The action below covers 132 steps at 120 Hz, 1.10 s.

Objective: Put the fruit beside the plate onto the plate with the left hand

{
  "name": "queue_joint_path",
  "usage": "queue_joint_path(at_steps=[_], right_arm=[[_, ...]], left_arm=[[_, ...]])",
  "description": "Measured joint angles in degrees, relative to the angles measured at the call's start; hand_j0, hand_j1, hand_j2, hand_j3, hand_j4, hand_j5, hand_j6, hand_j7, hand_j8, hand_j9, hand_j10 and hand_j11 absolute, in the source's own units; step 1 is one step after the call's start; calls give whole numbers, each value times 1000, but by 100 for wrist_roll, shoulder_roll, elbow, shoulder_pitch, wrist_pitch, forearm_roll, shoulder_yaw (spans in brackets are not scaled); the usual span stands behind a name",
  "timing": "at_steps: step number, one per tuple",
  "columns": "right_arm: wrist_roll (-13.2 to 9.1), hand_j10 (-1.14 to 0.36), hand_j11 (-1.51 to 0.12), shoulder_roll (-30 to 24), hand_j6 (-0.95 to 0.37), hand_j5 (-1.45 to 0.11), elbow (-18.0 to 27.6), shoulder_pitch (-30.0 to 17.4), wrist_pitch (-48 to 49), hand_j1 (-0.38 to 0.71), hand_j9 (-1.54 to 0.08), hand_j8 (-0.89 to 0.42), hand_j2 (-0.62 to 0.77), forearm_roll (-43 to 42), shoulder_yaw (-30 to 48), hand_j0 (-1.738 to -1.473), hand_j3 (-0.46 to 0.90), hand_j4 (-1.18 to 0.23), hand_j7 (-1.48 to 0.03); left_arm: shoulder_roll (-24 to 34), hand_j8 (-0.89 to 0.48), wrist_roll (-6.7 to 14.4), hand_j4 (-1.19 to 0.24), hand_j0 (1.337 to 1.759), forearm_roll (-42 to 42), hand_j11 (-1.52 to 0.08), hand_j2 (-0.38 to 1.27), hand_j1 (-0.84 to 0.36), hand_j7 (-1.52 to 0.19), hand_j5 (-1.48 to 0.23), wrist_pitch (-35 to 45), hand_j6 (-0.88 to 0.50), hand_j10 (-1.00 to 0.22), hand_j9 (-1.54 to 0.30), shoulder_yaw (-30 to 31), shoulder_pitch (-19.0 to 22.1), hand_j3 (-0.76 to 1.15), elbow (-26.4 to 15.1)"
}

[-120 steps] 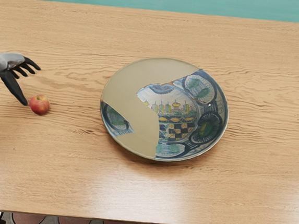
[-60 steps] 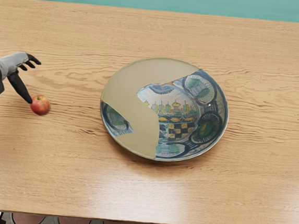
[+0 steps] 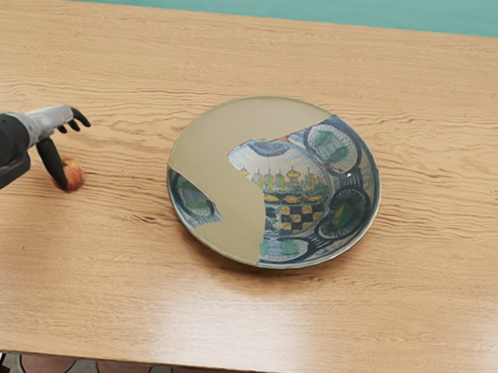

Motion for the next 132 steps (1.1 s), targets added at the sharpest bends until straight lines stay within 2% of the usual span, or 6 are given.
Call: queue_joint_path(at_steps=[52,61,82,132], right_arm=[[0,-37,-47,0,-37,-47,-2,1,0,-305,-47,-37,-7,0,0,-1658,0,-37,-47],[0,-37,-47,0,-37,-47,-2,1,0,-305,-47,-37,-7,0,0,-1658,0,-37,-47],[0,-37,-47,0,-37,-47,-2,3,0,-305,-47,-37,-7,0,0,-1658,0,-37,-47],[0,-37,-47,0,-37,-47,-2,42,0,-305,-47,-37,-7,0,0,-1658,0,-37,-47]], left_arm=[[-41,-253,0,-252,1658,-547,-322,53,55,-322,-322,311,-253,-252,-322,48,-58,0,-26],[-91,-253,0,-252,1658,-563,-322,53,55,-323,-323,313,-254,-252,-322,293,-429,0,-7],[-255,-254,0,-253,1658,-662,-323,53,53,-324,-324,318,-254,-252,-323,957,-739,0,11],[-500,-274,0,-273,1658,-663,-351,57,27,-351,-351,634,-274,-273,-351,1485,-747,0,85]])
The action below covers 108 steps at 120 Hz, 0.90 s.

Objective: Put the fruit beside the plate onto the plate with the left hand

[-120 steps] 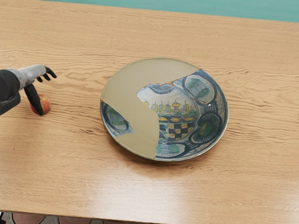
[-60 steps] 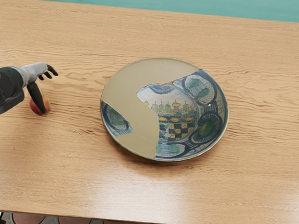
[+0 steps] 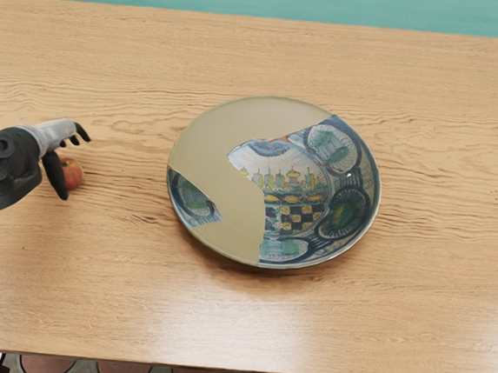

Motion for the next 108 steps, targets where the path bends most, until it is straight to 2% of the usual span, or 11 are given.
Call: queue_joint_path(at_steps=[65,88,108], right_arm=[[0,-37,-47,0,-37,-47,0,2,0,-305,-47,-37,-7,0,0,-1658,0,-37,-47],[0,-37,-47,0,-37,-47,0,2,0,-305,-47,-37,-7,0,0,-1658,0,-37,-47],[0,-37,-47,0,-37,-47,0,2,0,-305,-47,-37,-7,0,0,-1658,0,-37,-47]], left_arm=[[-339,-421,0,-420,1658,39,-543,87,-150,-543,-544,423,-421,-420,-543,324,9,0,201],[-493,-478,3,-476,1657,46,-630,166,-226,-632,-634,559,-477,-478,-631,448,9,0,344],[-576,-499,6,-508,1657,47,-658,167,-245,-653,-655,639,-510,-506,-660,504,23,0,423]])
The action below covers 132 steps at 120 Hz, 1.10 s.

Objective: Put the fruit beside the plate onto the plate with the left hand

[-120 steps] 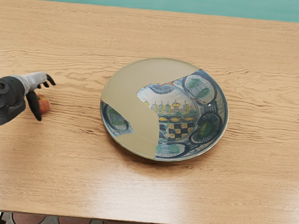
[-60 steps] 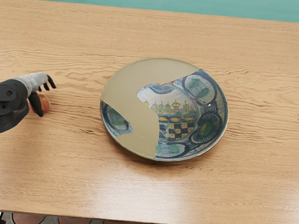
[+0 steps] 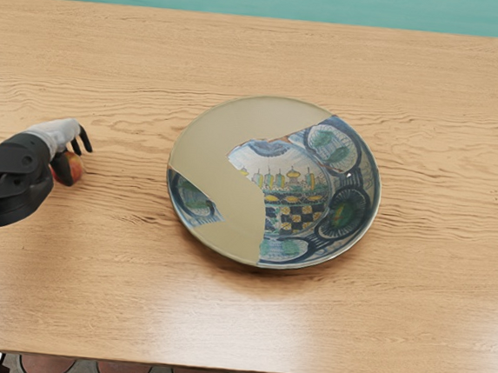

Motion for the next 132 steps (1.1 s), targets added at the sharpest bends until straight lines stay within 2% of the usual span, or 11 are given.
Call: queue_joint_path(at_steps=[37,72,73,75,77,82,90,98,114,122,132], right_arm=[[0,-37,-47,0,-37,-47,0,0,0,-305,-47,-37,-7,0,0,-1658,0,-37,-47],[0,-37,-47,0,-37,-47,0,0,0,-305,-47,-37,-7,0,0,-1658,0,-37,-47],[0,-37,-47,0,-37,-47,0,0,0,-305,-47,-37,-7,0,0,-1658,0,-37,-47],[0,-37,-47,0,-37,-47,0,0,0,-305,-47,-37,-7,0,0,-1658,0,-37,-47],[0,-37,-47,0,-37,-47,0,0,0,-305,-47,-37,-7,0,0,-1658,0,-37,-47],[0,-37,-47,0,-37,-47,0,0,0,-305,-47,-37,-7,0,0,-1658,0,-37,-47],[0,-37,-47,0,-37,-47,0,0,0,-305,-47,-37,-7,0,0,-1658,0,-37,-47],[0,-37,-47,0,-37,-47,0,2,0,-305,-47,-37,-7,0,0,-1658,0,-37,-47],[0,-37,-47,0,-37,-47,0,3,0,-305,-47,-37,-7,0,0,-1658,0,-37,-47],[0,-37,-47,0,-37,-47,0,5,0,-305,-47,-37,-7,0,0,-1658,0,-37,-47],[0,-36,-47,0,-37,-47,0,7,0,-305,-47,-37,-7,0,0,-1658,0,-37,-47]], left_arm=[[-111,-430,-1,-518,1655,4,-679,156,-246,-672,-675,116,-520,-516,-682,72,44,0,168],[-321,-452,-2,-521,1655,-4,-671,131,-260,-653,-655,144,-522,-511,-673,75,157,0,362],[-345,-445,0,-524,1665,-2,-670,124,-262,-650,-652,146,-526,-513,-672,76,174,-11,374],[-374,-422,1,-528,1668,5,-666,-2,-280,-645,-647,147,-530,-517,-669,76,205,267,398],[-398,-428,6,-528,1669,1,-665,-57,-295,-641,-649,149,-531,-518,-668,77,223,422,426],[-446,-422,15,-531,1669,-6,-669,-60,-305,-703,-655,150,-517,-517,-672,80,232,519,489],[-445,-426,4,-552,1633,-15,-706,-15,-306,-730,-695,144,-541,-531,-707,79,240,556,561],[-439,-399,1,-599,1639,-34,-781,58,-328,-796,-771,138,-592,-507,-781,80,231,457,598],[-410,-296,8,-720,1641,-149,-959,241,-429,-959,-939,83,-511,-392,-954,81,139,242,595],[-401,-264,10,-760,1639,-369,-1023,239,-448,-1020,-1002,-63,-482,-359,-1016,84,-62,175,577],[-406,-226,3,-791,1635,-737,-1091,362,-504,-1077,-1060,-382,-441,-316,-1076,85,-280,116,560]])
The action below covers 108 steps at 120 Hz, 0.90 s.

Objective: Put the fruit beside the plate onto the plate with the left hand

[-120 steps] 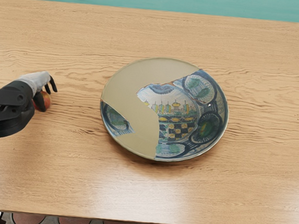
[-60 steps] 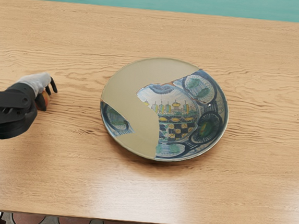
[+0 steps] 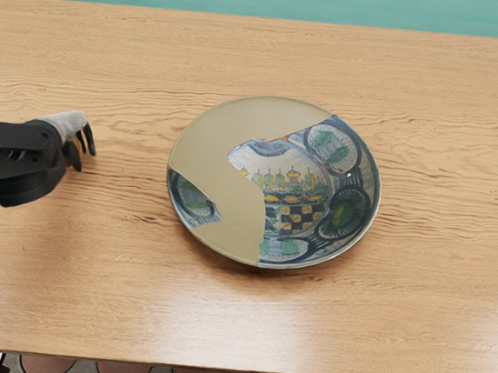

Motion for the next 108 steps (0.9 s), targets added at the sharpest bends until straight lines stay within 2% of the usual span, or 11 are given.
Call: queue_joint_path(at_steps=[16,25,47,54,61,73,90,96,100,108], right_arm=[[0,-36,-47,0,-37,-47,0,1,0,-305,-47,-37,-7,0,0,-1658,0,-37,-47],[0,-36,-47,0,-37,-47,0,2,0,-305,-47,-36,-7,-1,0,-1658,0,-36,-47],[0,-36,-47,0,-36,-47,0,2,1,-305,-47,-36,-7,0,0,-1658,0,-36,-47],[0,-36,-47,0,-36,-47,0,2,1,-305,-47,-36,-7,0,0,-1658,0,-36,-47],[0,-36,-47,0,-37,-47,0,2,1,-305,-47,-36,-7,0,0,-1658,0,-36,-47],[0,-36,-47,0,-37,-47,0,2,1,-305,-47,-37,-7,0,0,-1658,0,-37,-47],[0,-36,-47,0,-37,-47,0,2,0,-305,-47,-37,-7,0,0,-1658,0,-37,-47],[0,-36,-47,0,-37,-47,0,2,0,-305,-47,-37,-7,0,0,-1658,0,-37,-47],[0,-36,-47,0,-37,-47,1,2,0,-305,-47,-37,-7,0,0,-1658,0,-37,-47],[0,-36,-47,0,-37,-47,5,2,0,-305,-47,-37,-7,0,0,-1658,0,-37,-47]], left_arm=[[-4,-241,0,-823,1631,-407,-1150,227,-427,-1135,-1112,-480,-487,-323,-1137,51,-248,60,-4],[-4,-245,0,-835,1633,-564,-1163,334,-457,-1144,-1124,-599,-501,-318,-1151,178,-486,42,-7],[-21,-188,5,-836,1629,-873,-1182,461,-535,-1177,-1164,-949,-470,-261,-1171,311,-877,17,-15],[-22,-210,5,-838,1628,-940,-1185,336,-470,-1175,-1162,-1087,-515,-308,-1169,322,-996,13,-21],[-42,-249,2,-838,1628,-1002,-1186,292,-430,-1166,-1162,-1233,-565,-336,-1166,362,-1085,10,-25],[-226,-339,4,-839,1631,-1130,-1179,319,-384,-1145,-1153,-1455,-658,-391,-1158,631,-1401,6,-28],[-426,-363,2,-831,1633,-1376,-1175,293,-354,-1123,-1150,-1625,-684,-414,-1143,869,-1641,3,-30],[-509,-386,2,-831,1634,-1460,-1169,231,-333,-1118,-1144,-1648,-707,-422,-1140,902,-1753,2,-30],[-577,-386,2,-829,1635,-1534,-1166,292,-342,-1117,-1145,-1664,-708,-420,-1139,918,-1831,2,-29],[-677,-395,0,-831,1635,-1640,-1166,223,-326,-1114,-1133,-1729,-716,-424,-1140,936,-2009,1,-19]])
